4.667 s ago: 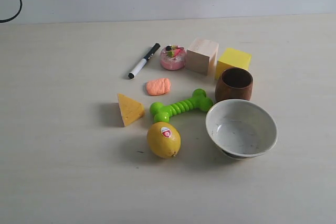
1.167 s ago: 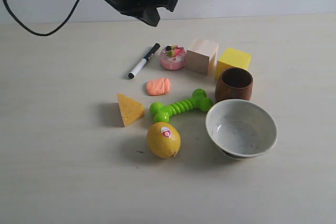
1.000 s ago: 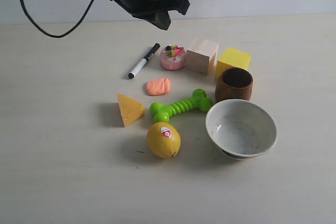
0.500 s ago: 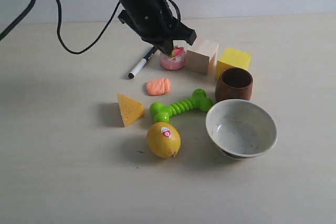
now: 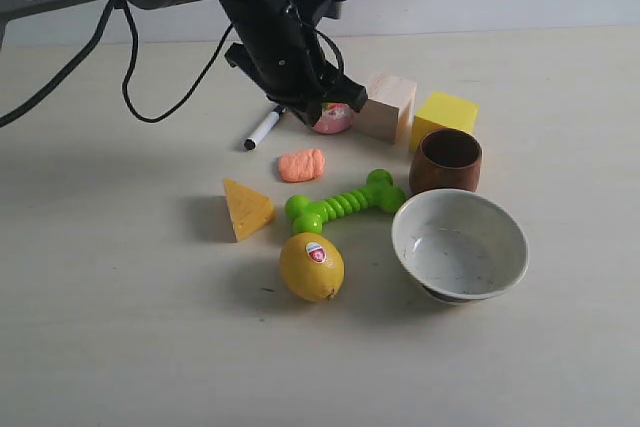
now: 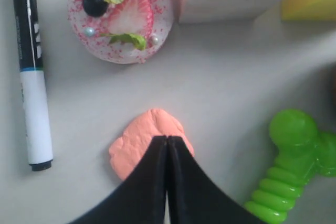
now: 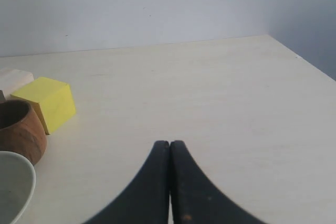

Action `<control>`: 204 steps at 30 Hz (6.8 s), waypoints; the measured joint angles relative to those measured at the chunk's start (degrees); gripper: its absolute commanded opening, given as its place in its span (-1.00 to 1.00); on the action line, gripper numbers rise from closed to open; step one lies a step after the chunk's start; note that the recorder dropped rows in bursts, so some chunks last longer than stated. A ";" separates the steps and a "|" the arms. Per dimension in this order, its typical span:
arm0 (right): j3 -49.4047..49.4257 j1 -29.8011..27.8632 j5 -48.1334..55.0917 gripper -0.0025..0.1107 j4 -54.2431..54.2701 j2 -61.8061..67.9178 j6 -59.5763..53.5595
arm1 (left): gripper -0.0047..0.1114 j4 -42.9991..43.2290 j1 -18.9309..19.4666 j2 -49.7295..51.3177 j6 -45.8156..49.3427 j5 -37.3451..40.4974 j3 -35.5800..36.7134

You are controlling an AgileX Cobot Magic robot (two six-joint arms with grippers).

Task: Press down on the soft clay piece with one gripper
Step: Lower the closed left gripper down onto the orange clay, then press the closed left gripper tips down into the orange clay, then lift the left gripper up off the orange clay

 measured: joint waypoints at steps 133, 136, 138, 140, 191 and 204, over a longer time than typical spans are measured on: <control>0.00 0.00 0.00 -0.96 0.00 0.00 0.00 | -0.92 3.64 0.00 10.17 -2.25 2.85 -2.34; 0.00 0.00 0.00 -0.96 0.00 0.00 0.00 | -0.92 3.75 0.00 9.98 -2.25 2.48 -2.34; 0.00 0.00 0.00 -0.96 0.00 0.00 0.00 | -0.92 3.75 0.00 9.96 -2.25 2.36 -2.34; 0.00 0.00 0.00 -0.96 0.00 0.00 0.00 | -0.92 3.75 -0.09 9.64 -2.25 2.16 -2.24; 0.00 0.00 0.00 -0.96 0.00 0.00 0.00 | -0.92 6.39 -0.36 3.58 -2.62 -3.59 -0.04; 0.00 0.00 0.00 -0.96 0.00 0.00 0.00 | -0.92 6.39 -0.36 -6.66 -3.14 -10.43 9.34</control>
